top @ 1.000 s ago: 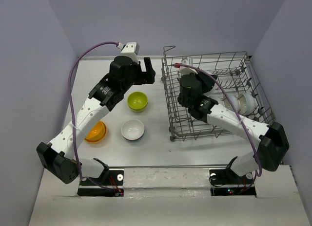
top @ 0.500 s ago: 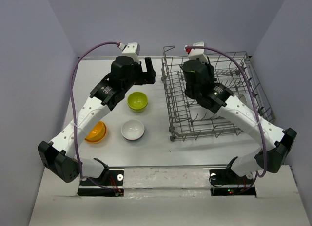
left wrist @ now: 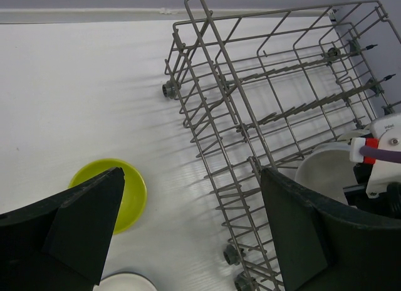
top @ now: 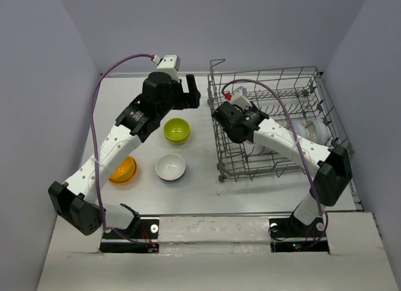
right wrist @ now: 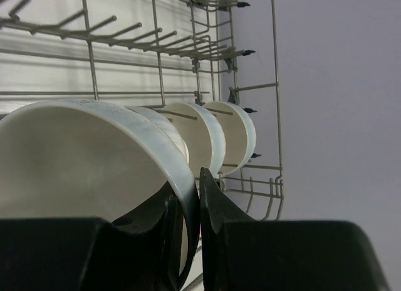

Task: Load the bowls into the dish rack
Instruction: Insert the bowl into the dish rack.

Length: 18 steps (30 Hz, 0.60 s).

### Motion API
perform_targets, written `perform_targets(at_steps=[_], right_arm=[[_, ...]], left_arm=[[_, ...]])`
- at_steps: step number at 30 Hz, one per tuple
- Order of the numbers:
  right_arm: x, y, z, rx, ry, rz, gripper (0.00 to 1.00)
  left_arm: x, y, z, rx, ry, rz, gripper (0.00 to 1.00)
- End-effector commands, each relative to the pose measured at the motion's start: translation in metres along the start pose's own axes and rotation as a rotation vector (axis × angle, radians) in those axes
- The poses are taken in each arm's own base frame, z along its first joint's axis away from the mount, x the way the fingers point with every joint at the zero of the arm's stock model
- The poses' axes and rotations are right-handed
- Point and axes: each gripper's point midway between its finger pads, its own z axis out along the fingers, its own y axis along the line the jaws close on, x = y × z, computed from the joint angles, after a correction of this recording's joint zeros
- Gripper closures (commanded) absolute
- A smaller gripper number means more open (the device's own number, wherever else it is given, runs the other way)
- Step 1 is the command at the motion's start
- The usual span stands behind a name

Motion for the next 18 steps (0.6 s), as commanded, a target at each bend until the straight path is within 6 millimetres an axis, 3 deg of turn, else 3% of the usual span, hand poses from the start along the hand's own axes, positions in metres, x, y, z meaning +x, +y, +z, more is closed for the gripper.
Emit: perform_targets(at_steps=[1,10,18], right_arm=[[0.009,-0.037,-0.004,0.127,-0.030,0.006,0.99],[0.024,-0.061,-0.005,0.302,-0.039,-0.138,0.99],[0.029,-0.058,-0.003,0.359,-0.027,-0.221,0.99]], left_arm=[[-0.021,-0.009,-0.005,0.034,-0.062,-0.012,0.01],[-0.017,-0.010,-0.003,0.043,-0.052,-0.010,0.01],[-0.016,-0.011,-0.002,0.049,-0.046,-0.013,0.01]])
